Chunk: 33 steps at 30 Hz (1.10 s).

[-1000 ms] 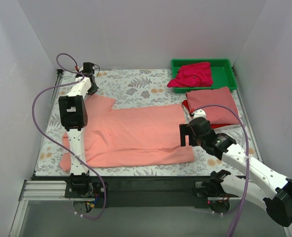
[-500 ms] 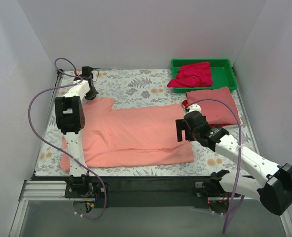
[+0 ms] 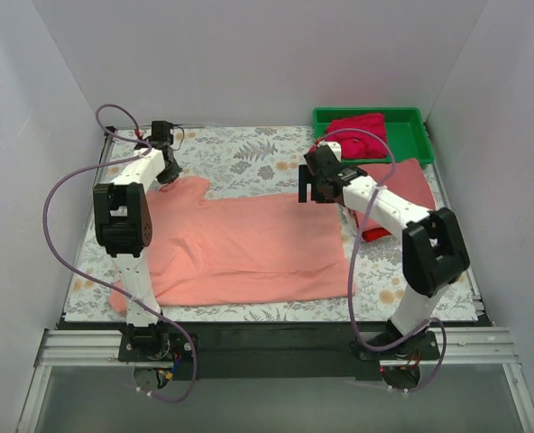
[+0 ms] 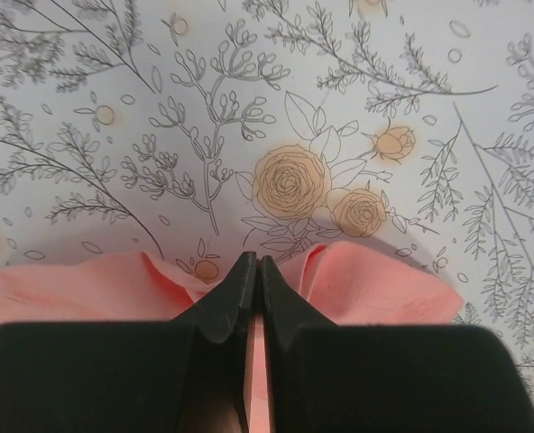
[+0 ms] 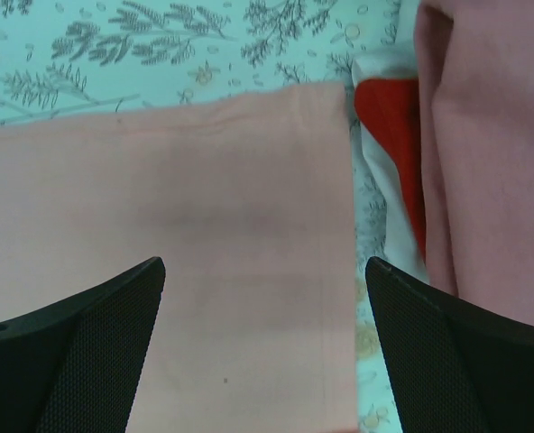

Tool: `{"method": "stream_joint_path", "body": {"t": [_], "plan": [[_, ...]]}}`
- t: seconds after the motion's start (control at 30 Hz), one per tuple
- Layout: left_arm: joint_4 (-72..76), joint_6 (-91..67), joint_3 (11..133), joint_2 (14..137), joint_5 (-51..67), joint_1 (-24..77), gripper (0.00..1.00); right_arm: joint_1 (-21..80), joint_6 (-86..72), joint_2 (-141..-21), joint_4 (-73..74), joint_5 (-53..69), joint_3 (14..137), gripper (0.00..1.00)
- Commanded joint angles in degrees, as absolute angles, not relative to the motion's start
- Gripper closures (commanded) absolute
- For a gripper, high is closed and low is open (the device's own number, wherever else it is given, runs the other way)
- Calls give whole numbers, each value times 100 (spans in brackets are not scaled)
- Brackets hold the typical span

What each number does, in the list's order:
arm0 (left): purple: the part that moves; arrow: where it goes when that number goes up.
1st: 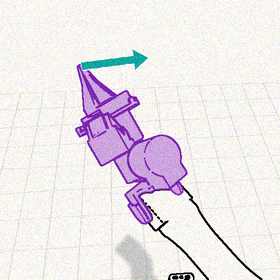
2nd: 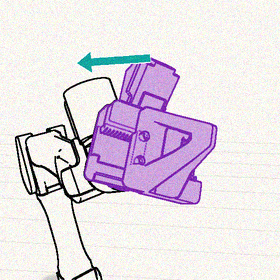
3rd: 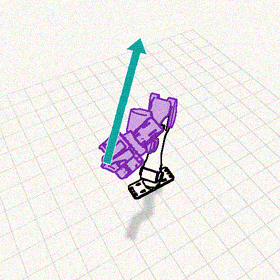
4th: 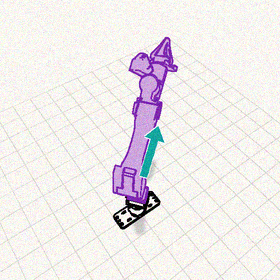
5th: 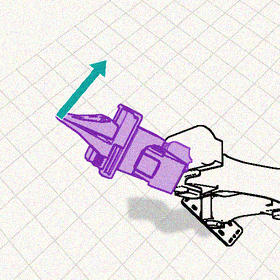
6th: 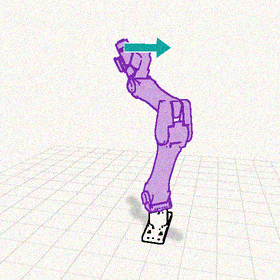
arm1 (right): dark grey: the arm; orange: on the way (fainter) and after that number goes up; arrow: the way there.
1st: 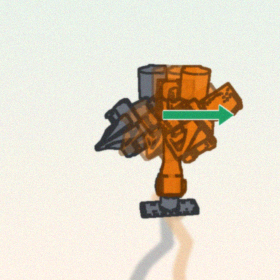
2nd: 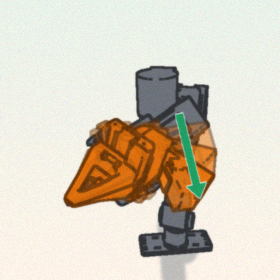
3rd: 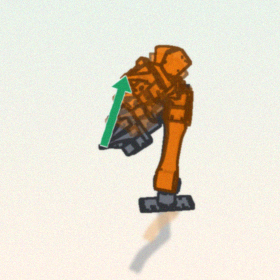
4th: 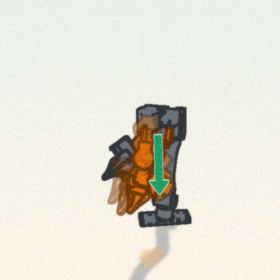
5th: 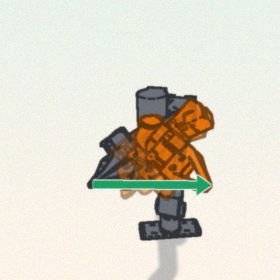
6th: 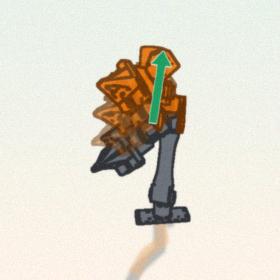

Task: Fold and stack the t-shirts
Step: Fold the tshirt

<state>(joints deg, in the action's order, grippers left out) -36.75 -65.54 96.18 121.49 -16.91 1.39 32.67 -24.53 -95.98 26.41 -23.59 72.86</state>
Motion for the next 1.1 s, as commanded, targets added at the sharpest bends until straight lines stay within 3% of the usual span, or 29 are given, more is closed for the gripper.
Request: {"method": "stream_joint_path", "body": {"t": [0.0,0.47,1.07], "plan": [[-3612,-6697,9703,11575,-2169,114,100,3164,-2593,-10264,2891,-2478,8198,2],[-3218,-6820,8966,10908,-2074,123,100,2865,-2733,-12506,3445,-2891,10564,11],[-3024,-6891,8359,10283,-2030,132,100,2856,-3059,-13139,3797,-3551,10696,18]]}}
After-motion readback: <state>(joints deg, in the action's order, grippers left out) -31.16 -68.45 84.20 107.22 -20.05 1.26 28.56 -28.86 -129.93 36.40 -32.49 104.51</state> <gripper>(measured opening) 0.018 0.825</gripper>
